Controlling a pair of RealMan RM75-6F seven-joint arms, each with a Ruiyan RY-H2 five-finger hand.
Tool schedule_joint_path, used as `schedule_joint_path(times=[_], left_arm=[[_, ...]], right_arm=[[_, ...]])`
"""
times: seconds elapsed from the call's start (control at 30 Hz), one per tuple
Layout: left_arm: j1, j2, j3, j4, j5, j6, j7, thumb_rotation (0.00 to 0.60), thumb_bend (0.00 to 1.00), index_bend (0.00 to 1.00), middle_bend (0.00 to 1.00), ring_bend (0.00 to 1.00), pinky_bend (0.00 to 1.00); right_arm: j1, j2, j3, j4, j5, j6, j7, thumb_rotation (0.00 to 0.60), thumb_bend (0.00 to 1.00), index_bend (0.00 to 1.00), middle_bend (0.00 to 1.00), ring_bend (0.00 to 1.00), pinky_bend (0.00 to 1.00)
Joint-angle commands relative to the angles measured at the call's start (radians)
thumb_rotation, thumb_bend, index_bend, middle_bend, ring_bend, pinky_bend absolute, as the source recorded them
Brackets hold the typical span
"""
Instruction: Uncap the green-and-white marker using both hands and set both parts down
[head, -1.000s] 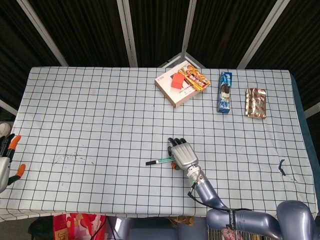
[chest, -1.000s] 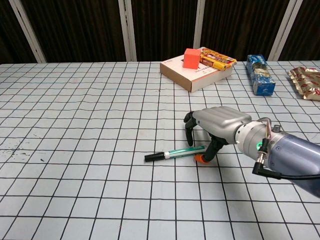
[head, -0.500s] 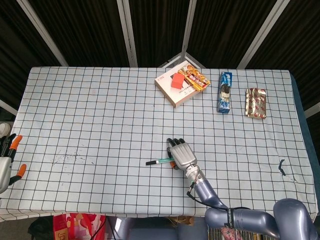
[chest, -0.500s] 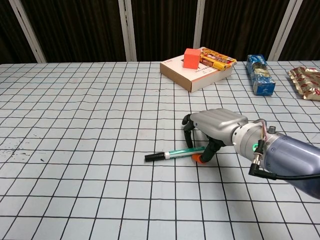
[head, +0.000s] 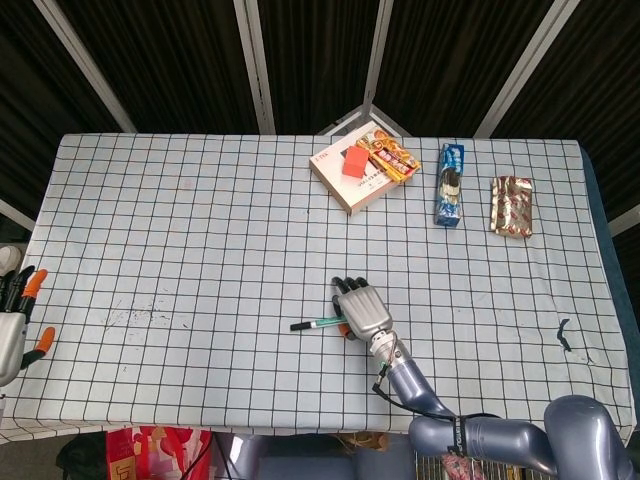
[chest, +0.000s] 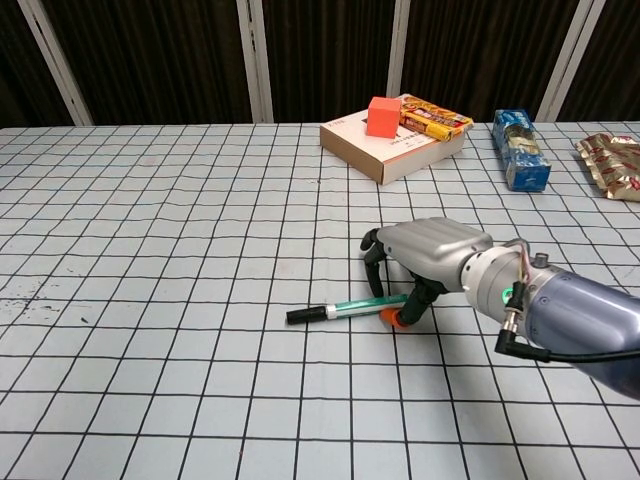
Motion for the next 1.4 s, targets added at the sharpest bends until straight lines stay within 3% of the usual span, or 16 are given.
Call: schedule_joint_path(times=[0.03, 0.7, 1.03, 1.4], left_arm=[[0.001, 0.0, 0.0, 0.0, -0.001, 0.0, -0.001, 0.6, 0.48, 0.07, 0.03, 0.0, 0.1], [-0.014, -0.025, 0.01, 0.001, 0.049, 0.003, -0.034, 0.6, 0.48, 0.07, 0.04, 0.0, 0.1], [-0.059, -0.072, 0.003, -0.102, 0.152, 0.02, -0.017, 0.6, 0.46, 0.11, 0.06, 0.0, 0.1], [-0.115, -0.158, -0.005, -0.219, 0.248, 0.003, 0.109, 0.6, 0.46, 0.2, 0.11, 0.0, 0.1]], right_arm=[[-0.001, 0.007, 0.0, -0.008, 0.0, 0.004, 0.004, 0.6, 0.42, 0.67, 0.16, 0.17, 0.19], [-0.065, 0.153, 0.004, -0.164, -0.037, 0.034, 0.159, 0.6, 0.43, 0.71, 0.16, 0.17, 0.19], [-0.059, 0.262, 0.055, -0.39, 0.005, 0.148, 0.024, 0.6, 0.43, 0.71, 0.17, 0.17, 0.19], [0.027, 0.268, 0.15, -0.55, 0.241, 0.227, -0.135, 0.6, 0.43, 0.71, 0.17, 0.17, 0.19]])
